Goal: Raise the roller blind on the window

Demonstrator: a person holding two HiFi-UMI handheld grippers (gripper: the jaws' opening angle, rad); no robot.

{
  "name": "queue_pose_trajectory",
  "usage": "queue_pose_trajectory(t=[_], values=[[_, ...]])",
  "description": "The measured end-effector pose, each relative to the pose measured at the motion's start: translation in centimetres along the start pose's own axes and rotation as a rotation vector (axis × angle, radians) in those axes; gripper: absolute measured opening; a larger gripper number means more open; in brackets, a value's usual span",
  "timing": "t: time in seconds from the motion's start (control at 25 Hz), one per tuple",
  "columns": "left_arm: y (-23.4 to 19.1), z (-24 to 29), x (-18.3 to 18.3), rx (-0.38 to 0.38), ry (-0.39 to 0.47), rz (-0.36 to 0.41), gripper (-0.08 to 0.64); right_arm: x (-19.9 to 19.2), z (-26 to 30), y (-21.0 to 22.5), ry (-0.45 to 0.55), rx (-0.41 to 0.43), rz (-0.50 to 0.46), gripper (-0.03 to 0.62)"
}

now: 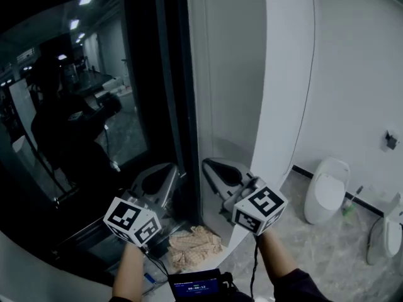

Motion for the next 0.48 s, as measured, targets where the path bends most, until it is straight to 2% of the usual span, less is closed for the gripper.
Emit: queue_pose_trajectory(t=[0.24, 0.48], values=[[-0.3, -0.2, -0.7, 0.012, -0.012, 0.039, 0.011, -0.5, 0.3, -0.2, -0.016, -0.012, 0.008, 0.008], [-0.7, -0.3, -1.5, 0.013, -0.014, 0.044, 0.012, -0.5, 0.6, -0.6, 0.032, 0.016, 0.032, 0.008]])
Point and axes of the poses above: the fingertips, and each gripper's own axes: z forward along the fingers, y to its right, x out of its top, the point moved 4 cm from there along -z, backward along the fingers, and after that the axes turned 4 degrees about -x, right-handed, at the moved point
